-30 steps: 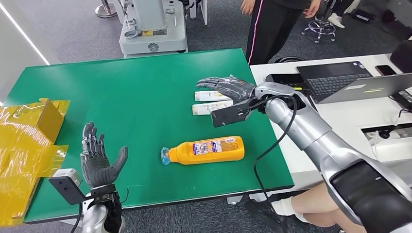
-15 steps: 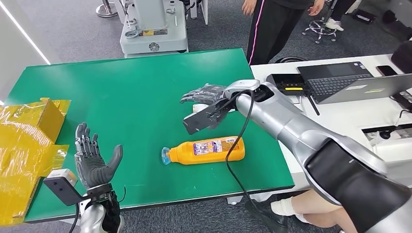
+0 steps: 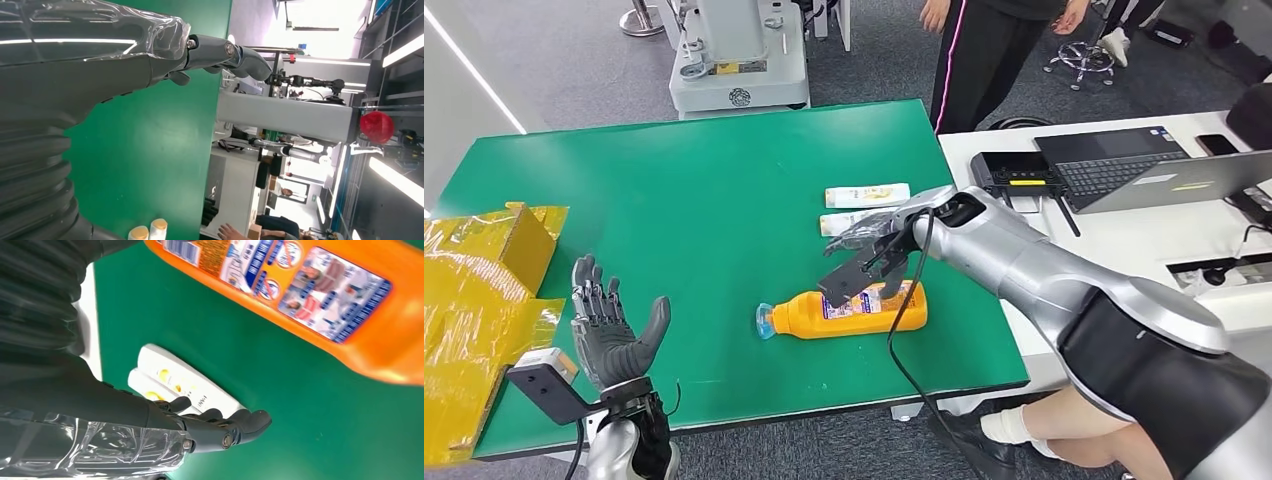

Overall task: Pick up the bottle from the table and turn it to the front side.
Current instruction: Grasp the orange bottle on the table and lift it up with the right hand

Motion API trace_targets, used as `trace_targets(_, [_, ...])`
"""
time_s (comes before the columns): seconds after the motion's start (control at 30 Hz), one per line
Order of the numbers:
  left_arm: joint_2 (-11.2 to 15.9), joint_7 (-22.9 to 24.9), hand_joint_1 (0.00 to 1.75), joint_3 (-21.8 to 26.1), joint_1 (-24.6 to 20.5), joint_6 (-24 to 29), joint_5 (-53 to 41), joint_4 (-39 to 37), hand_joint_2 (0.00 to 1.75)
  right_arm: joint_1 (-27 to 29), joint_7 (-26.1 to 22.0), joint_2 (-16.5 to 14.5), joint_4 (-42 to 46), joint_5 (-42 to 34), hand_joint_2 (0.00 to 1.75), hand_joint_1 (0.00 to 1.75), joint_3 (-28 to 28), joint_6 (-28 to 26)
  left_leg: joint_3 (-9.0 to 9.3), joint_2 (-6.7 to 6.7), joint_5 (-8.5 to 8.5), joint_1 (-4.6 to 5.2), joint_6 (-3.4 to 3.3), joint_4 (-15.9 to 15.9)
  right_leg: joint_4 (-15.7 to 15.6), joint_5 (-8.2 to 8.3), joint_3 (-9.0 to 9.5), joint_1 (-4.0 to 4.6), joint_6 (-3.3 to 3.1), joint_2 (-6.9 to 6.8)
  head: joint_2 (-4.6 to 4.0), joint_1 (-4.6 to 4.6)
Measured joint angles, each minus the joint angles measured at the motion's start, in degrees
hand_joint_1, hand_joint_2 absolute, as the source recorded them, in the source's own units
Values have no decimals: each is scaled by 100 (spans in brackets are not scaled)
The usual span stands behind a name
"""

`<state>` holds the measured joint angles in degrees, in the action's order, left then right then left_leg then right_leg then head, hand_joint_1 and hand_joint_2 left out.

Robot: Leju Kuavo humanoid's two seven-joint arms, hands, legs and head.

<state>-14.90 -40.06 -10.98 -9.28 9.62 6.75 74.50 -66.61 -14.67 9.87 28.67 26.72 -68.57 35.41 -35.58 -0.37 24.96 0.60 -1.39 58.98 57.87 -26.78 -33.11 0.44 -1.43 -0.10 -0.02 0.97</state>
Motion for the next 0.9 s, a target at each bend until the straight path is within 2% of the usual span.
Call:
trace_targets(0.43, [32, 0, 0, 0, 10, 17, 21, 33, 175, -247, 422, 169, -52, -143, 175, 0, -729, 263, -1, -1, 0, 0, 0, 0, 0, 0, 0, 0, 0, 0, 0, 1])
trace_targets(0.9, [32, 0, 0, 0, 11, 7, 11, 33, 175, -149, 467, 363, -41, -279, 175, 0, -1127, 165, -1, 1, 0, 0, 0, 1, 0, 0, 0, 0, 0, 1, 0, 1])
